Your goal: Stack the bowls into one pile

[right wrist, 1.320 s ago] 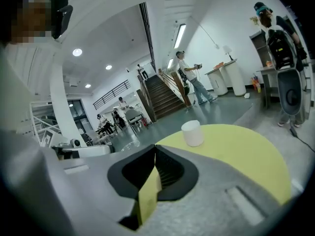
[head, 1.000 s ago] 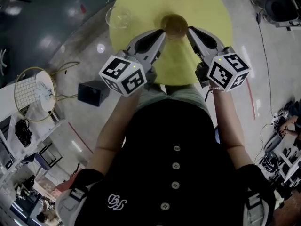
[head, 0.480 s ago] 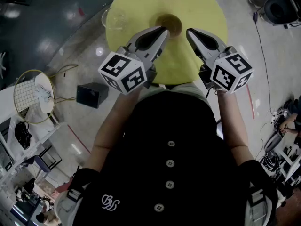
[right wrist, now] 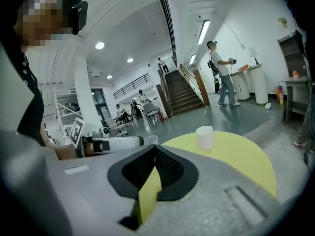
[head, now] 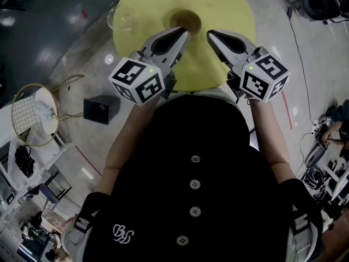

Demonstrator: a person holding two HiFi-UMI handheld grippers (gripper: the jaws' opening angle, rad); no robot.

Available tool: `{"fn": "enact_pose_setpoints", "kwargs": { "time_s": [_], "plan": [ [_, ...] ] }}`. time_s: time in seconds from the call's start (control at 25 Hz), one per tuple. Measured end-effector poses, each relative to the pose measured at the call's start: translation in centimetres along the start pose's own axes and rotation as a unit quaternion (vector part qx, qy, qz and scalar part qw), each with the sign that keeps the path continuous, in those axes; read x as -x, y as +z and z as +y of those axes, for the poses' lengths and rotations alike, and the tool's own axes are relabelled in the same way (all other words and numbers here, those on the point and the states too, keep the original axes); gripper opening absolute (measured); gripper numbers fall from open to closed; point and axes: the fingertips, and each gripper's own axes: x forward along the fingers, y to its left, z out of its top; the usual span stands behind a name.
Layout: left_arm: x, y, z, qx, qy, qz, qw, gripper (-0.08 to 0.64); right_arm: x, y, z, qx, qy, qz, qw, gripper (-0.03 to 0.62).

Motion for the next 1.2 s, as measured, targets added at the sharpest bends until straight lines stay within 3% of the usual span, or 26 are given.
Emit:
{"fn": "enact_pose_setpoints", "kwargs": {
  "time_s": [0.6,1.2],
  "plan": [
    [0.3,-1.4,-0.4,0.018,-0.018,0.013,0.9996,0.04,0.1,-1.8,0.9,0.018,0.005,0.037,0.999,0.003],
    [0.1,-1.1,-0.5,0.022,-0.028,0.012,0.9993,0.04,0.2,-0.9,0.8,0.043,0.003,0.045,0.998,0.003]
  ]
}}
